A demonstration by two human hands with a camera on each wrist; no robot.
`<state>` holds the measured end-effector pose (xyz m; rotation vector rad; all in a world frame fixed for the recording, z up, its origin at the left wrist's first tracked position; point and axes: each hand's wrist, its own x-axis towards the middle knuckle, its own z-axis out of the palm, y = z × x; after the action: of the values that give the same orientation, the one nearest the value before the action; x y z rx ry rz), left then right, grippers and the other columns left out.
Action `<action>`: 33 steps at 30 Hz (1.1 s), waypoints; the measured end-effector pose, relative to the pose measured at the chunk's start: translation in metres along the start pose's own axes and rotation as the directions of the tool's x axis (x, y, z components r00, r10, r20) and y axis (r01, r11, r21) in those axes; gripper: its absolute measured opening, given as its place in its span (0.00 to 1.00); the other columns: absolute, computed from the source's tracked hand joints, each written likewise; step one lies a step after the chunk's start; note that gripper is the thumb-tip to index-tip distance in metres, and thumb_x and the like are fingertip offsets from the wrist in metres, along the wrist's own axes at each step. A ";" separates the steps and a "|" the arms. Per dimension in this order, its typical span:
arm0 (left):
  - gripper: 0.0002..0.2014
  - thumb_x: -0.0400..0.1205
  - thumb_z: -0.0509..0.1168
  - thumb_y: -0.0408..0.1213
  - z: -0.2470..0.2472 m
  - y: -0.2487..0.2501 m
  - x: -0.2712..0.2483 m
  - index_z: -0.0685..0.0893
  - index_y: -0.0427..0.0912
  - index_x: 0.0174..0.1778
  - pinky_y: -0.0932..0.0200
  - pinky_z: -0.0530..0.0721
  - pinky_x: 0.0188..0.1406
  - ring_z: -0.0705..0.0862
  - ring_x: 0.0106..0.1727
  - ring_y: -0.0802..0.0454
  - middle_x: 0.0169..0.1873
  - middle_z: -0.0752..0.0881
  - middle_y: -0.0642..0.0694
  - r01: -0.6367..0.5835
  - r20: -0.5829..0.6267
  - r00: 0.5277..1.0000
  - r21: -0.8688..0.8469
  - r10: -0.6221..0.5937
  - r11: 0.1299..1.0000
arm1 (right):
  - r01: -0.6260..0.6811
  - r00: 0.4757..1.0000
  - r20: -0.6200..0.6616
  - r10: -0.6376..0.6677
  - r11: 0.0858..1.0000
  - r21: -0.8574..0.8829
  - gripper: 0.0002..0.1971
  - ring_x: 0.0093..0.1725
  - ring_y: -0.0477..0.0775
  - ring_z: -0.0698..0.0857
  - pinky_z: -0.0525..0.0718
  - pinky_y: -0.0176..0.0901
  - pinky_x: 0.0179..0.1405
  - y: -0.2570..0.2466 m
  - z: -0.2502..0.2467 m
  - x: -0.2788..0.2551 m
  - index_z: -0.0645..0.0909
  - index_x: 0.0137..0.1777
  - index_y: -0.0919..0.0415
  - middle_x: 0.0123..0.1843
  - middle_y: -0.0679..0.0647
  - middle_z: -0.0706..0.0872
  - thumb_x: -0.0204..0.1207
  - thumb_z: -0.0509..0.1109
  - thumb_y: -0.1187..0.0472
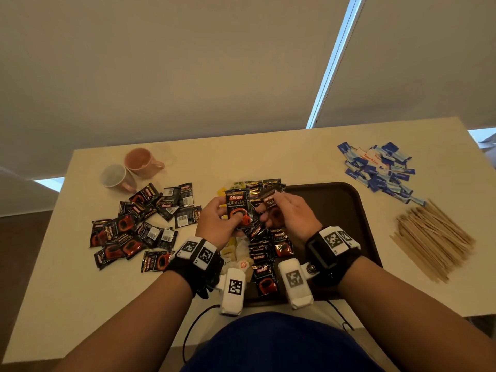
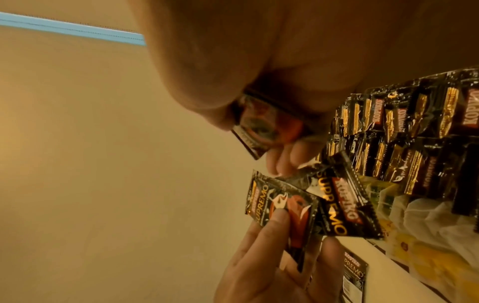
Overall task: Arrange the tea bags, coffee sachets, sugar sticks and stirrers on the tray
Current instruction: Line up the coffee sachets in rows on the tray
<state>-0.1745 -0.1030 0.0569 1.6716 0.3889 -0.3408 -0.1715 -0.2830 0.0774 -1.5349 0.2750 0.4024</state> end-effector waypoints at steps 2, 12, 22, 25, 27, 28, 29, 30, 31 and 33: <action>0.17 0.81 0.70 0.25 -0.001 0.001 0.000 0.77 0.45 0.61 0.58 0.89 0.27 0.91 0.39 0.56 0.52 0.89 0.45 -0.002 -0.005 1.000 0.003 0.002 1.000 | -0.022 1.000 -0.010 0.022 0.999 0.023 0.18 0.47 0.65 0.90 0.89 0.57 0.51 0.003 -0.003 0.002 0.81 0.55 0.68 0.50 0.66 0.91 0.89 0.55 0.55; 0.16 0.78 0.75 0.28 0.001 0.002 -0.002 0.81 0.49 0.56 0.49 0.91 0.34 0.92 0.48 0.46 0.54 0.89 0.43 0.008 0.031 0.999 0.016 -0.009 1.000 | -0.042 0.994 -0.090 0.057 0.986 0.161 0.08 0.46 0.61 0.91 0.91 0.52 0.47 0.011 -0.002 0.002 0.87 0.48 0.67 0.49 0.66 0.91 0.83 0.68 0.65; 0.17 0.79 0.74 0.27 -0.006 -0.003 -0.002 0.79 0.47 0.59 0.54 0.91 0.29 0.91 0.47 0.47 0.58 0.87 0.41 0.034 0.004 0.999 0.027 -0.034 0.999 | -0.302 0.937 -0.220 0.271 0.945 -0.123 0.09 0.39 0.56 0.87 0.85 0.44 0.34 0.084 -0.067 0.002 0.87 0.57 0.60 0.47 0.54 0.91 0.79 0.74 0.62; 0.18 0.79 0.74 0.27 -0.006 -0.006 -0.001 0.79 0.47 0.59 0.55 0.90 0.28 0.91 0.48 0.45 0.59 0.86 0.40 0.049 0.006 0.999 0.038 -0.049 0.998 | -0.345 0.935 -0.188 0.301 0.894 -0.286 0.05 0.40 0.51 0.89 0.89 0.43 0.37 0.103 -0.070 0.000 0.89 0.51 0.57 0.45 0.52 0.91 0.77 0.76 0.63; 0.17 0.79 0.74 0.27 -0.006 -0.006 -0.001 0.79 0.47 0.58 0.55 0.90 0.28 0.91 0.46 0.48 0.58 0.86 0.41 0.050 0.007 0.999 0.042 -0.051 0.998 | -0.353 0.935 -0.169 0.313 0.869 -0.348 0.05 0.37 0.48 0.88 0.86 0.37 0.33 0.111 -0.067 0.000 0.89 0.51 0.57 0.42 0.50 0.91 0.76 0.77 0.63; 0.17 0.79 0.74 0.27 -0.005 -0.006 -0.001 0.79 0.47 0.59 0.55 0.90 0.28 0.91 0.45 0.49 0.57 0.86 0.42 0.051 0.007 0.999 0.042 -0.051 0.998 | -0.355 0.934 -0.175 0.311 0.857 -0.372 0.06 0.36 0.47 0.88 0.85 0.35 0.33 0.115 -0.066 0.001 0.89 0.51 0.57 0.41 0.49 0.90 0.75 0.78 0.63; 0.17 0.79 0.74 0.27 -0.005 -0.007 -0.001 0.79 0.46 0.59 0.55 0.91 0.28 0.91 0.44 0.50 0.57 0.87 0.42 0.051 0.008 0.999 0.042 -0.052 0.998 | -0.353 0.935 -0.184 0.304 0.850 -0.390 0.07 0.36 0.48 0.88 0.85 0.35 0.33 0.117 -0.064 0.001 0.89 0.52 0.56 0.41 0.49 0.90 0.74 0.79 0.62; 0.17 0.79 0.74 0.27 -0.005 -0.007 -0.001 0.79 0.46 0.60 0.54 0.91 0.29 0.91 0.44 0.50 0.56 0.87 0.42 0.052 0.008 0.999 0.042 -0.052 0.998 | -0.349 0.936 -0.191 0.295 0.844 -0.407 0.09 0.36 0.49 0.89 0.85 0.35 0.34 0.119 -0.063 0.003 0.89 0.52 0.56 0.41 0.49 0.90 0.73 0.80 0.61; 0.17 0.79 0.74 0.27 -0.005 -0.008 -0.001 0.79 0.45 0.59 0.53 0.91 0.29 0.91 0.43 0.51 0.56 0.87 0.42 0.054 0.007 0.998 0.041 -0.055 0.998 | -0.347 0.937 -0.195 0.289 0.834 -0.429 0.09 0.37 0.50 0.90 0.85 0.34 0.34 0.120 -0.062 0.004 0.89 0.52 0.55 0.41 0.50 0.90 0.72 0.81 0.60; 0.18 0.79 0.74 0.27 -0.005 -0.009 -0.001 0.79 0.44 0.60 0.52 0.91 0.30 0.91 0.45 0.49 0.57 0.87 0.41 0.065 0.004 0.998 0.038 -0.065 0.997 | -0.341 0.939 -0.201 0.277 0.808 -0.480 0.08 0.34 0.49 0.90 0.84 0.33 0.32 0.120 -0.062 0.006 0.88 0.48 0.54 0.41 0.51 0.90 0.71 0.82 0.58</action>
<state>-0.1789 -0.0966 0.0501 1.6972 0.4361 -0.4022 -0.2111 -0.3455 -0.0355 -2.0502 0.5554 0.6815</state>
